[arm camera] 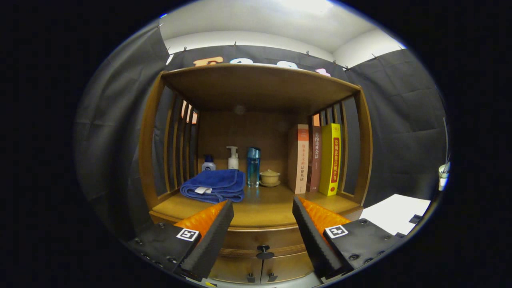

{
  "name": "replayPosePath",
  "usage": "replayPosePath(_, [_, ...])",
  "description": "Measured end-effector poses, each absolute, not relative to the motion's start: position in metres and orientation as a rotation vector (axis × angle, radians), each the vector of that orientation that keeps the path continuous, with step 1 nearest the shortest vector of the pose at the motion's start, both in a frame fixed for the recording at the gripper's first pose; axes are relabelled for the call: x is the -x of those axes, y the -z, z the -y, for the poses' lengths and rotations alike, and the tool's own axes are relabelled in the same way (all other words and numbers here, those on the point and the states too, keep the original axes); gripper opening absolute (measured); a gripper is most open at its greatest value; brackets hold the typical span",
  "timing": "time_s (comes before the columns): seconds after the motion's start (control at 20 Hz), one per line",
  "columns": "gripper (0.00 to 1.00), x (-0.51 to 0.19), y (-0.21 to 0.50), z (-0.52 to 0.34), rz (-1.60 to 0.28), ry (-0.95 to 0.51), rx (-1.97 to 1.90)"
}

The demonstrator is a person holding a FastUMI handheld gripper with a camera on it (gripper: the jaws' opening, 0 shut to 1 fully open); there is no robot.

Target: Pull open the drawer, take out the items inside it, and place them on the countertop above the cabinet.

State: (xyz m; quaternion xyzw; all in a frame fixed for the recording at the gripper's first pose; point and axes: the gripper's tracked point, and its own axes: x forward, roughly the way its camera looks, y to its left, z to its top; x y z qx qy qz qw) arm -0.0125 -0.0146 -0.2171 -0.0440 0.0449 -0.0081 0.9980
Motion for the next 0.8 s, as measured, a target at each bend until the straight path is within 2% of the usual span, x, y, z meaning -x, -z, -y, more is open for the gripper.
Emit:
replayPosePath(0.45, [0.99,0.008,0.322,0.033,-0.227,0.026,0.119])
replayPosePath(0.8, [0.85,0.014,0.372,0.030,-0.332,-0.006,0.098])
